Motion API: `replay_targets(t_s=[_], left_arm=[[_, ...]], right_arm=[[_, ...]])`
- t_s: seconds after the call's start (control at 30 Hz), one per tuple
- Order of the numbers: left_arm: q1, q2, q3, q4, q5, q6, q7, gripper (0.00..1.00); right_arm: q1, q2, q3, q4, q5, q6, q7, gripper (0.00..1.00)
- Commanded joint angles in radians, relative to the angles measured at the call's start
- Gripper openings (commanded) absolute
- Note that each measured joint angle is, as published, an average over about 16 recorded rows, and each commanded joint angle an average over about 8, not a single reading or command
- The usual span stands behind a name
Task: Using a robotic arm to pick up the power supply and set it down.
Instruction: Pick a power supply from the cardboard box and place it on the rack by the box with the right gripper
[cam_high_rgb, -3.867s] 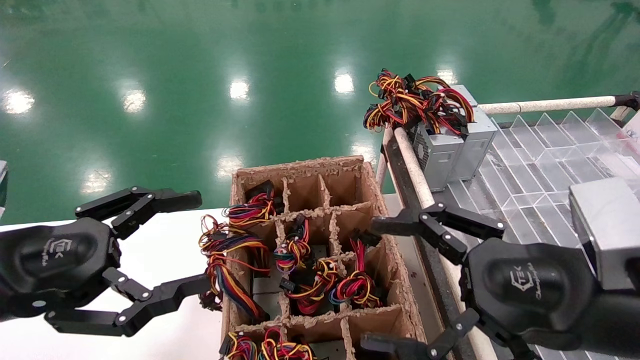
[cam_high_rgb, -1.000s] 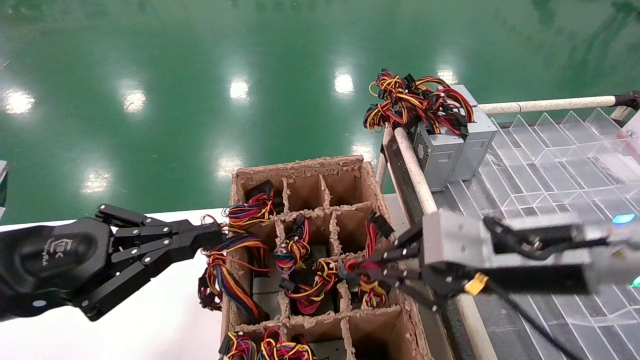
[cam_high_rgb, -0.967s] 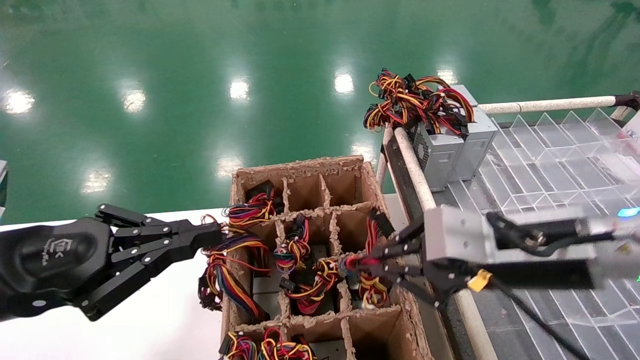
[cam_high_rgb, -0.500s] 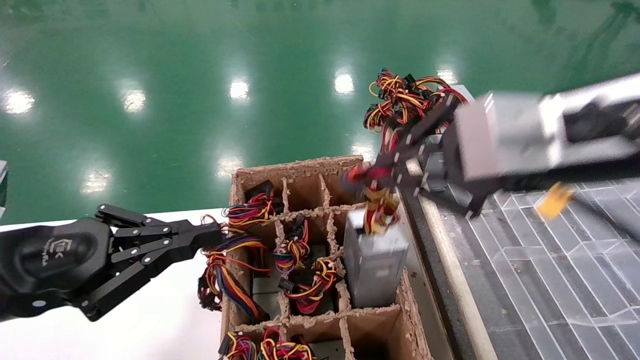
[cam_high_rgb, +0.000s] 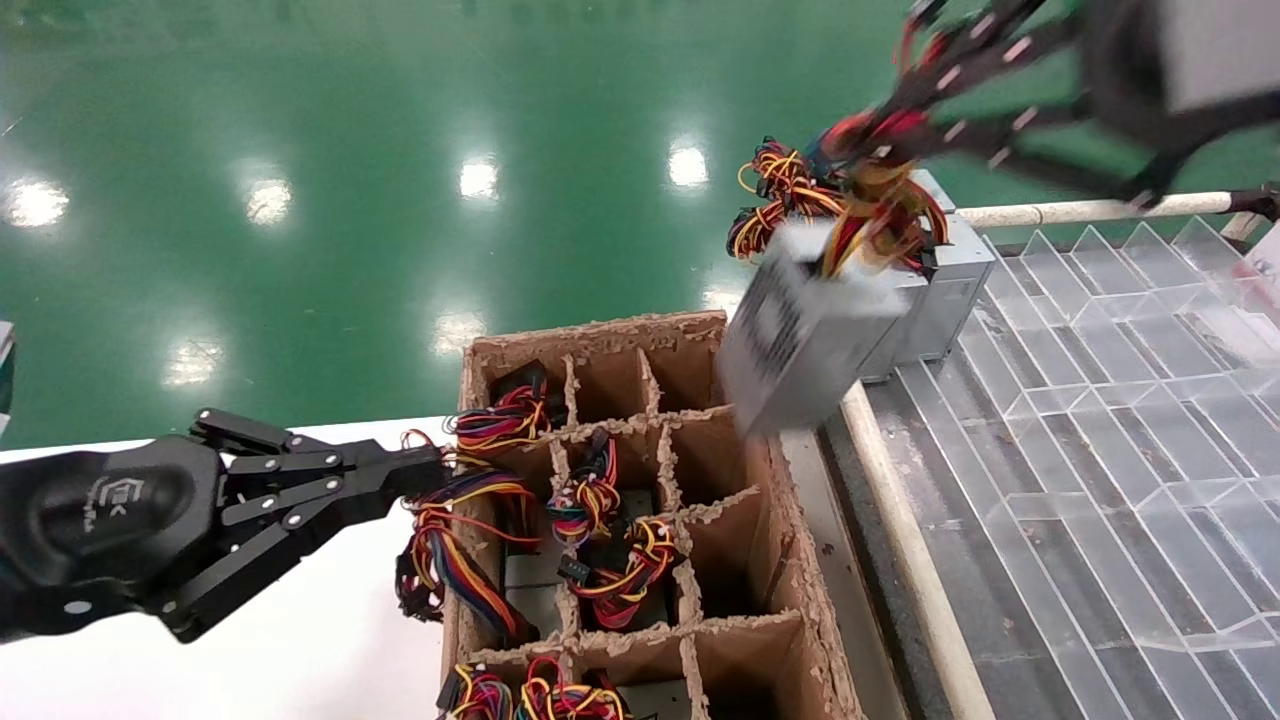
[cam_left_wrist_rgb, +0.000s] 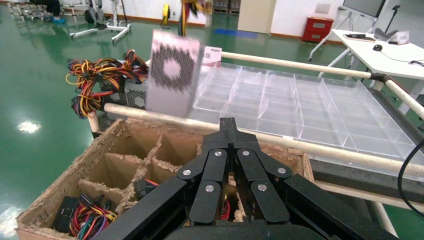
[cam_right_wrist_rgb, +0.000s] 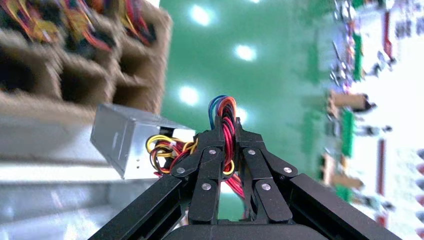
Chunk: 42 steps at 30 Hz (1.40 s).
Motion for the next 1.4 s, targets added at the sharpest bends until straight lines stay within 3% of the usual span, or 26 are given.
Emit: replay_targets(t_s=[0.03, 0.43, 0.7, 1.13, 1.4], left_arm=[[0.000, 0.000, 0.000, 0.000, 0.000, 0.000, 0.000, 0.00], [0.000, 0.000, 0.000, 0.000, 0.000, 0.000, 0.000, 0.00], [0.000, 0.000, 0.000, 0.000, 0.000, 0.000, 0.000, 0.00], [0.000, 0.000, 0.000, 0.000, 0.000, 0.000, 0.000, 0.00], [0.000, 0.000, 0.000, 0.000, 0.000, 0.000, 0.000, 0.00]], right_arm=[[0.043, 0.013, -0.022, -0.011, -0.011, 0.001, -0.015, 0.00], [0.196, 0.014, -0.121, -0.270, -0.204, 0.021, -0.177, 0.00], [0.206, -0.034, -0.170, -0.486, -0.309, 0.080, -0.306, 0.00], [0.103, -0.180, -0.179, -0.870, -0.322, 0.285, -0.560, 0.00], [0.039, -0.271, -0.160, -1.047, -0.297, 0.459, -0.684, 0.00]])
